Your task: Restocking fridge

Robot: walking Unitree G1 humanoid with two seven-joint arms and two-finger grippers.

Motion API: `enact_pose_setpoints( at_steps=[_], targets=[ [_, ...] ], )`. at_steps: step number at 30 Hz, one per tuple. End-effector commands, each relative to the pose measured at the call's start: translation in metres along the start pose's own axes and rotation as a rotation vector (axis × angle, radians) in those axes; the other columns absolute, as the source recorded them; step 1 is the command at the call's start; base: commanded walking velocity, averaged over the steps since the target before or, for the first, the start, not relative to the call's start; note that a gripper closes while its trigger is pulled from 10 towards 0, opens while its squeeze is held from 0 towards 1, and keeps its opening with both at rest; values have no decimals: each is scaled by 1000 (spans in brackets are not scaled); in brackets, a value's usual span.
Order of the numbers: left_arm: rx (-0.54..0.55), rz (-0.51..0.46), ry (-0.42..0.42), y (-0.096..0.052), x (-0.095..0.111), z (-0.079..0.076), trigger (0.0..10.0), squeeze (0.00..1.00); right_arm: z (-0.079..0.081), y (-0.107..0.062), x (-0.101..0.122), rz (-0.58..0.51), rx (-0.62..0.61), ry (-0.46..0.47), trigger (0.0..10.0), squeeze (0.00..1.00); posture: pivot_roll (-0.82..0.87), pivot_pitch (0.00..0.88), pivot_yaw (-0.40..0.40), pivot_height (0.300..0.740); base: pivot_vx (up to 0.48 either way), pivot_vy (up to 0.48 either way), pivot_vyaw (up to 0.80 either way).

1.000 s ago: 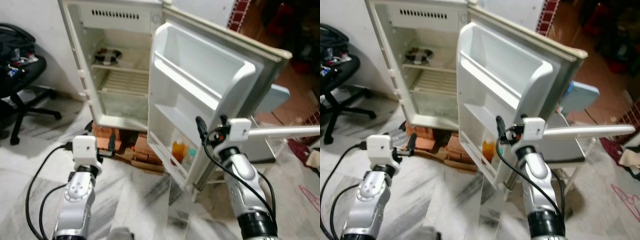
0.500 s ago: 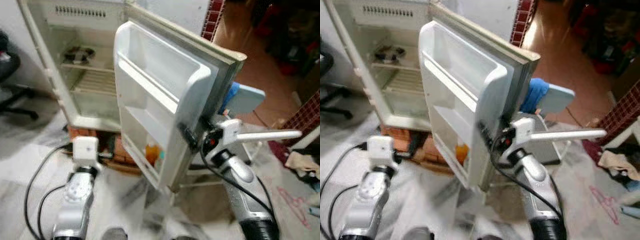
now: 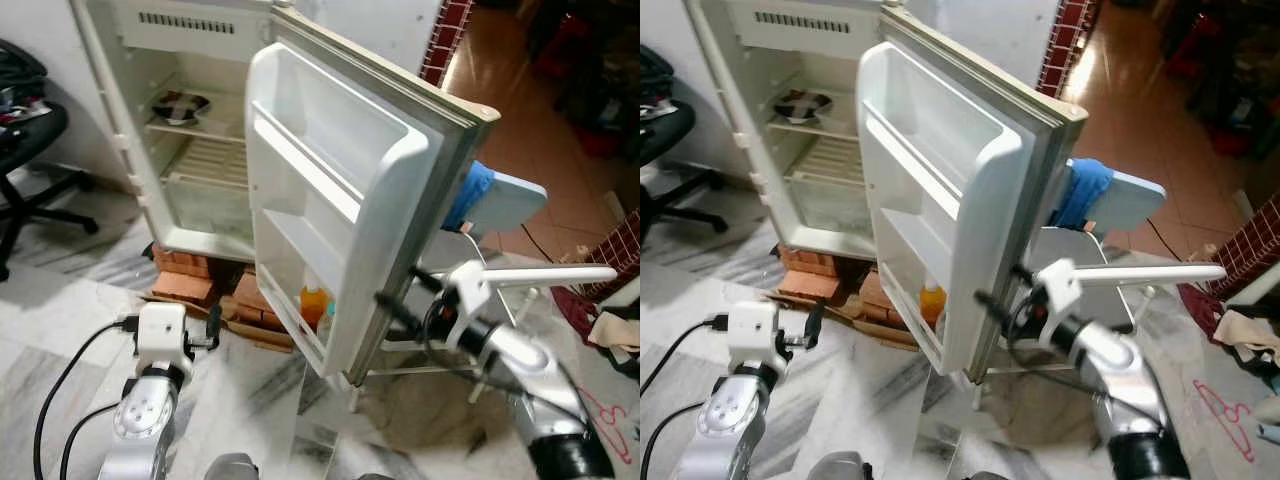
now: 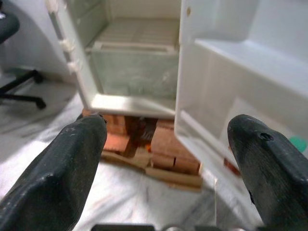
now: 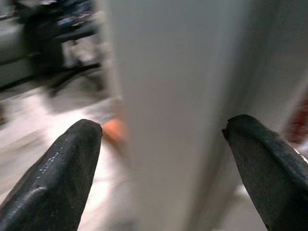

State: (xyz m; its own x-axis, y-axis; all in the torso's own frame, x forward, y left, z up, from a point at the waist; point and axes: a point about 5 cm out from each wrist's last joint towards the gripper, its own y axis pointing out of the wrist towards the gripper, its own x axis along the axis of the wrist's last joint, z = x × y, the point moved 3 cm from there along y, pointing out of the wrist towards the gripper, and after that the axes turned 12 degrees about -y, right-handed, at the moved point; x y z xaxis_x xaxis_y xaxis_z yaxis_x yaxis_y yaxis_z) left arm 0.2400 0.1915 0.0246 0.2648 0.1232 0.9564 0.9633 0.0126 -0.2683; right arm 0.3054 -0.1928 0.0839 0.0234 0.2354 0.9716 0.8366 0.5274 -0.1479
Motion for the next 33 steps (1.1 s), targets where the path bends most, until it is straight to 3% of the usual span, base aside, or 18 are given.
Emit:
enact_pose_setpoints(
  at_steps=[1,7,10,12,16,19,23,24,28,33],
  targets=[
    [-1,-7,15,0,4,1,10000,0,-14,-4,8,-26,-55,-10,10000,0,132,0,-54,740,0,0,0],
    [16,7,8,-4,2,6,10000,0,-65,-31,24,-10,-51,-82,10000,0,130,0,-54,740,0,0,0],
    [20,14,2,-6,0,7,10000,0,-73,-33,30,-13,-74,-113,10000,0,128,0,-53,740,0,0,0],
    [22,19,-3,-7,0,8,10000,0,-74,-21,48,-109,-105,-45,10000,0,130,0,-51,740,0,0,0],
    [16,19,-3,-6,0,7,10000,0,-62,-3,71,-220,-105,14,10000,0,130,0,-50,740,0,0,0],
    [9,19,-4,-7,1,5,10000,0,-31,16,111,-413,10,207,10000,0,141,0,-50,740,0,0,0],
    [37,32,-55,-13,-4,9,10000,0,20,5,158,-611,340,395,10000,0,144,0,-55,740,0,0,0],
    [70,46,-95,-17,-9,14,10000,0,46,-11,174,-664,539,439,10000,0,144,0,-58,740,0,0,0],
    [111,43,-112,-23,-11,18,10000,0,58,-23,173,-661,653,477,10000,0,148,0,-70,740,0,0,0],
    [208,32,-154,-30,-14,29,10000,0,56,-16,151,-554,610,530,10000,0,159,0,-89,740,0,0,0]
  ],
)
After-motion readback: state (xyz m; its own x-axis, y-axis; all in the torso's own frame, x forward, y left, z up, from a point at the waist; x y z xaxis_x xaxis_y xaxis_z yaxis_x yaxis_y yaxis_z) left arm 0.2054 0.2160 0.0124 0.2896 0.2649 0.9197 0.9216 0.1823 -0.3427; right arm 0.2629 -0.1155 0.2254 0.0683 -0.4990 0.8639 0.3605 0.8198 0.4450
